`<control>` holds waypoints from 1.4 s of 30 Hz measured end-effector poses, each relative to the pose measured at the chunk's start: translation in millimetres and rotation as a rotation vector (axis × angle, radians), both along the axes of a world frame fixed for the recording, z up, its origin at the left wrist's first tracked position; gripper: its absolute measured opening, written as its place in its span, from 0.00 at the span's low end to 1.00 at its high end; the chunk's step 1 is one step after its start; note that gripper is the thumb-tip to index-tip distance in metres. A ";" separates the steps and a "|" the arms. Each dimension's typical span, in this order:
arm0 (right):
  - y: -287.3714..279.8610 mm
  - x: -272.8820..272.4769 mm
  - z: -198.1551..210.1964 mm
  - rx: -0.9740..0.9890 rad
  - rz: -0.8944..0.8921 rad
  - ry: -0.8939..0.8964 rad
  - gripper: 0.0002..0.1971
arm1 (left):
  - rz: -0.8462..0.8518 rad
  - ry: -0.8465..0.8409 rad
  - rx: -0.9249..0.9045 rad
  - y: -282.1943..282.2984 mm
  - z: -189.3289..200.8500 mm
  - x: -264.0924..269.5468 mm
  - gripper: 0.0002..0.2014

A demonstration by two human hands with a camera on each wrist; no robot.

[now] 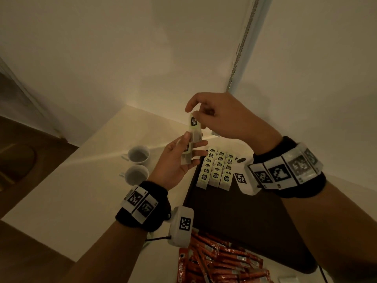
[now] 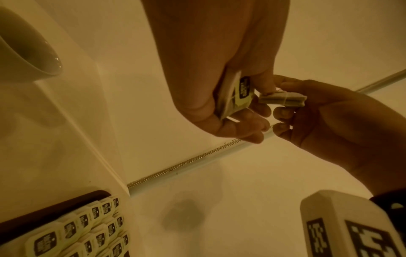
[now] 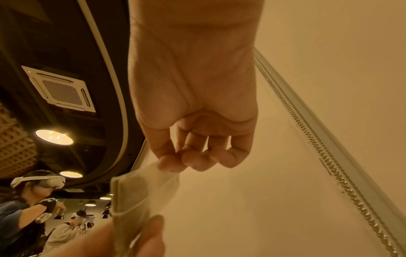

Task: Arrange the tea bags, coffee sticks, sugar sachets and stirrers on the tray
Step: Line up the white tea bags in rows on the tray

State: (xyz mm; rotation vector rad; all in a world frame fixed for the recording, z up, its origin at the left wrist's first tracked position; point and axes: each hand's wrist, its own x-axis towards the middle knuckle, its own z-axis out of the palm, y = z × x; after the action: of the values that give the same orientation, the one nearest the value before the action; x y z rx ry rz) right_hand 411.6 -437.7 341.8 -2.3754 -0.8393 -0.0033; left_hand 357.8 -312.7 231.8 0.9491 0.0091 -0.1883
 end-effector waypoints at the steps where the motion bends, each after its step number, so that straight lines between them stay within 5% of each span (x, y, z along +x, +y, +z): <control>1: -1.9 -0.5 -0.5 -0.023 0.009 0.013 0.09 | 0.005 -0.004 -0.011 0.3 0.7 -0.2 0.16; 5: -6.6 -1.4 -2.3 -0.107 0.027 0.051 0.11 | 0.024 -0.031 -0.030 1.0 1.4 -0.1 0.04; 10: -12.3 -0.3 -6.8 -0.024 -0.020 0.073 0.07 | 0.127 -0.091 0.084 -1.2 -0.2 -0.3 0.03; 14: -16.2 -1.8 -12.9 0.173 -0.095 0.188 0.05 | 0.200 -0.138 0.142 -0.3 -4.0 0.4 0.22; 17: -17.4 -4.7 -11.6 0.229 -0.093 0.204 0.06 | 0.231 -0.121 0.102 -1.4 -5.7 -0.1 0.27; 22: -13.4 -7.3 -8.4 0.200 -0.116 0.128 0.05 | 0.185 -0.080 -0.020 -5.7 -4.4 -3.9 0.12; 29: -10.6 -7.2 -9.2 0.194 -0.142 0.080 0.03 | 0.132 -0.003 -0.152 -11.1 -6.6 -4.5 0.11; 42: -21.0 0.9 -18.9 0.291 -0.185 0.181 0.02 | 0.137 0.029 -0.115 -16.8 -13.4 -1.3 0.08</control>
State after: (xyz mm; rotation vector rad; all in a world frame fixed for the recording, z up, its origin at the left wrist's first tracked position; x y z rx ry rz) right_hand 412.5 -458.7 323.0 -2.1318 -0.4944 0.0136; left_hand 356.5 -329.5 218.4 0.8273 0.0891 -0.0757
